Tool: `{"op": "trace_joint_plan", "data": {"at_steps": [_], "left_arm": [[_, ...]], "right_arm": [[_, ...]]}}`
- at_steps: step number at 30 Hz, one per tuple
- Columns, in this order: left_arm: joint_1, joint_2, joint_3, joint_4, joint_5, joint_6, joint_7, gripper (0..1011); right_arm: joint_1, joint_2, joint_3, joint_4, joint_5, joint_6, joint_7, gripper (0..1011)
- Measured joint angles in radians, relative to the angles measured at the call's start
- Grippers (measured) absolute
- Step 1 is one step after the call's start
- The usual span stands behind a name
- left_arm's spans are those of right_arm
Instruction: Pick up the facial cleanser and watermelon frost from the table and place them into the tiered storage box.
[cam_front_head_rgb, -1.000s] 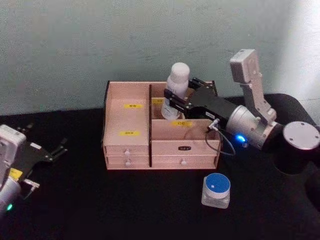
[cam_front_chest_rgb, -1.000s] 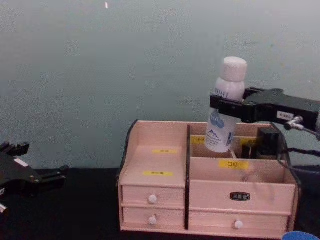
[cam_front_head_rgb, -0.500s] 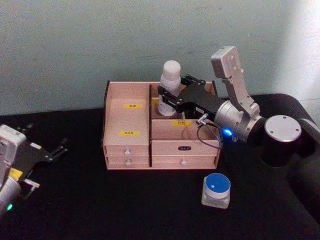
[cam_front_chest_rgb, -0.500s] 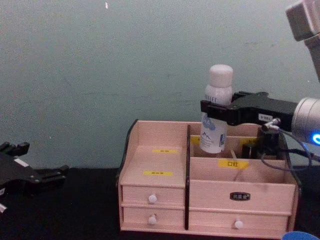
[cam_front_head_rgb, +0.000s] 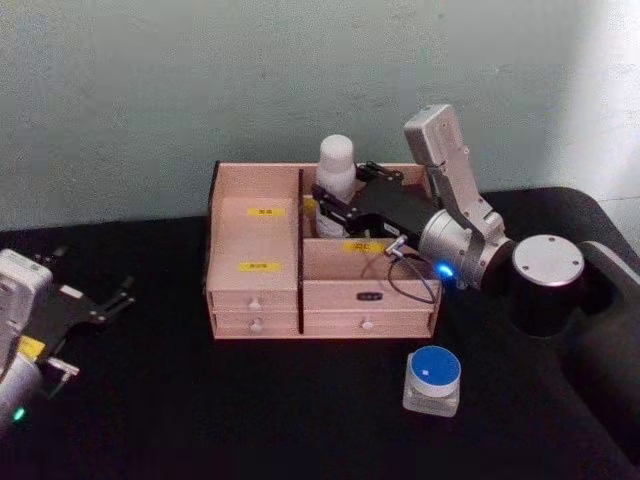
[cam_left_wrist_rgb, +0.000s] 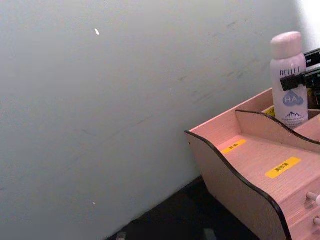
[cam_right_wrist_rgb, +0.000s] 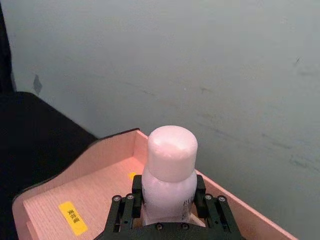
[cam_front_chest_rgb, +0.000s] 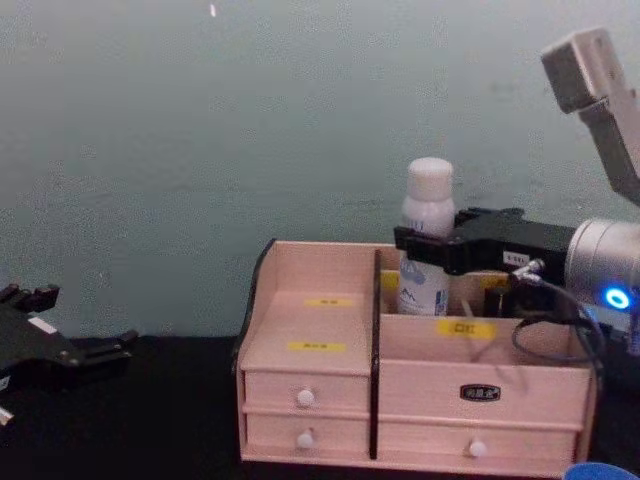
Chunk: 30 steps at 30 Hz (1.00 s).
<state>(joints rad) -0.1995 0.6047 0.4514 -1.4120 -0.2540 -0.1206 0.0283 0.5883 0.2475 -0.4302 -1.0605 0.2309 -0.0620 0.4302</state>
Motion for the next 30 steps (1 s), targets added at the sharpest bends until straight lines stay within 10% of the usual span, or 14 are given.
{"op": "trace_joint_plan", "data": {"at_steps": [30], "left_arm": [[0.0, 0.0, 0.0, 0.0, 0.0, 0.0, 0.0, 1001]], "right_arm": [[0.011, -0.027, 0.018, 0.064, -0.053, 0.051, -0.009, 594]]}}
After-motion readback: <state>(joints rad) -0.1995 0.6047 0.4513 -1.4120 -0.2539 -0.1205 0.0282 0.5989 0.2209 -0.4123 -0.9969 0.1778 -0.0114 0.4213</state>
